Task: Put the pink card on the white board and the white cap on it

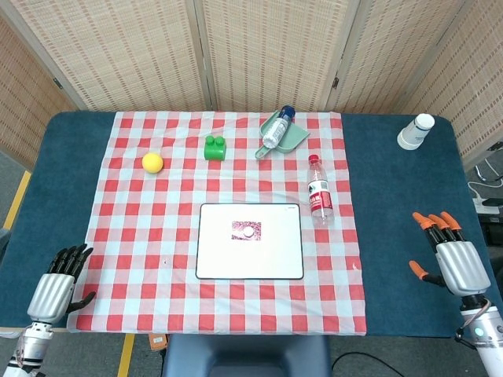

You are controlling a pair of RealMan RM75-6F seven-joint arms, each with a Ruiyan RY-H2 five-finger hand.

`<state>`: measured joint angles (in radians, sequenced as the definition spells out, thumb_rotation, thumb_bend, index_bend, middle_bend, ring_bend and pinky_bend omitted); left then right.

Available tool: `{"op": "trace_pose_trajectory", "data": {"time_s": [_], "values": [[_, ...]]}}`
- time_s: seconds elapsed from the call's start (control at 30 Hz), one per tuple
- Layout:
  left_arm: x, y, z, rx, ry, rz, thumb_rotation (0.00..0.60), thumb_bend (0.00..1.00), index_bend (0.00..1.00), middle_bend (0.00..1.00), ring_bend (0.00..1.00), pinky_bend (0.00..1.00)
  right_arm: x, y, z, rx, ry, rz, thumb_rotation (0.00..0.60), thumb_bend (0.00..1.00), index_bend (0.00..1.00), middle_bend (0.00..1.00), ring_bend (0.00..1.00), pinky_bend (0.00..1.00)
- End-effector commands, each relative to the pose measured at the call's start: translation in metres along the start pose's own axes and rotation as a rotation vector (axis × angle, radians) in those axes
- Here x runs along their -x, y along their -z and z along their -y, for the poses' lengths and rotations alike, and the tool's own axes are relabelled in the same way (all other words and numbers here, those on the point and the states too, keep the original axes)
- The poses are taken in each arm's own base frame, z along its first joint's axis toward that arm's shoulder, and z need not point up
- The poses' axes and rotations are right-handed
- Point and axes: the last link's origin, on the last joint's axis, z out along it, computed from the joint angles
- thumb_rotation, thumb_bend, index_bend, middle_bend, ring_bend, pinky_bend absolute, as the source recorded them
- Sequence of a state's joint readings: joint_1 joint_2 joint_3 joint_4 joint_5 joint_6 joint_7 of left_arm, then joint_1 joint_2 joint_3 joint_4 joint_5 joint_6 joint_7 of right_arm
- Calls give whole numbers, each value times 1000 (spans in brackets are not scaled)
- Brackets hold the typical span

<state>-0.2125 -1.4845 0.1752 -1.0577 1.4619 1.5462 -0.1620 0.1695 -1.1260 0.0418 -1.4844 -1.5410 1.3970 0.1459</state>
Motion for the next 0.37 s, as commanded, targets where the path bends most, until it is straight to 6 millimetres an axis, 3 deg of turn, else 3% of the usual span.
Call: {"op": "trace_pose_trajectory", "data": {"time_s": [0.03, 0.37], "values": [[-5, 0, -6, 20, 9, -18, 600, 244, 0, 0, 0, 57, -1, 0, 0, 0, -3, -1, 600, 211, 19, 140, 0, 72], [-18, -3, -3, -9, 19, -34, 600, 257, 0, 0, 0, 57, 3, -4, -1, 11, 6, 19, 600, 212, 19, 140, 0, 72]]}}
